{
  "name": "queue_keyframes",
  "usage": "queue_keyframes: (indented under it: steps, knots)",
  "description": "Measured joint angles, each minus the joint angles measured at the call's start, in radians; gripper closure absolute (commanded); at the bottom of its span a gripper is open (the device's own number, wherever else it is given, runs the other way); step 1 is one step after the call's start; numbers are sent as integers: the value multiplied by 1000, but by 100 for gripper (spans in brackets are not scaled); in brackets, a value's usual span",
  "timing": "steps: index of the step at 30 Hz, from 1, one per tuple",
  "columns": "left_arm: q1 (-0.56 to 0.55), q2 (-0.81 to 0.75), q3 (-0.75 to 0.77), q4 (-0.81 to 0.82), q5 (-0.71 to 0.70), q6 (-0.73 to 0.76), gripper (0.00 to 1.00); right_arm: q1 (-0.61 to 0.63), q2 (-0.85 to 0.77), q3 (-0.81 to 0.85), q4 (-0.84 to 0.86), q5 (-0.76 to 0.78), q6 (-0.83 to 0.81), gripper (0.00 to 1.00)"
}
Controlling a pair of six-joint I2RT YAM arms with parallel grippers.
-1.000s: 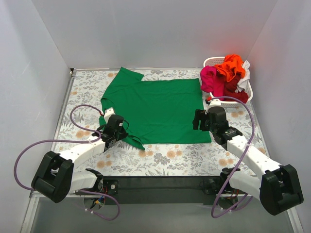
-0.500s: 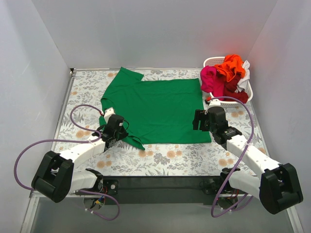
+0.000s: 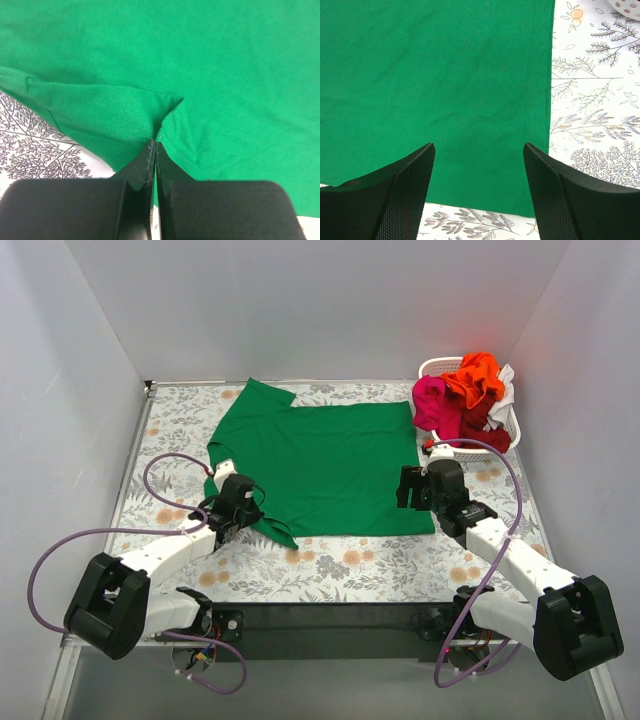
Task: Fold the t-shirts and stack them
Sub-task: Fold the tshirt
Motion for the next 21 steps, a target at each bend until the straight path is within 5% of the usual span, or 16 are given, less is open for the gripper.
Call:
queue_keyframes:
  steps: [21]
  knots:
    - [9, -65, 56, -44, -19, 13, 98, 0, 12, 0, -24, 39, -1, 35]
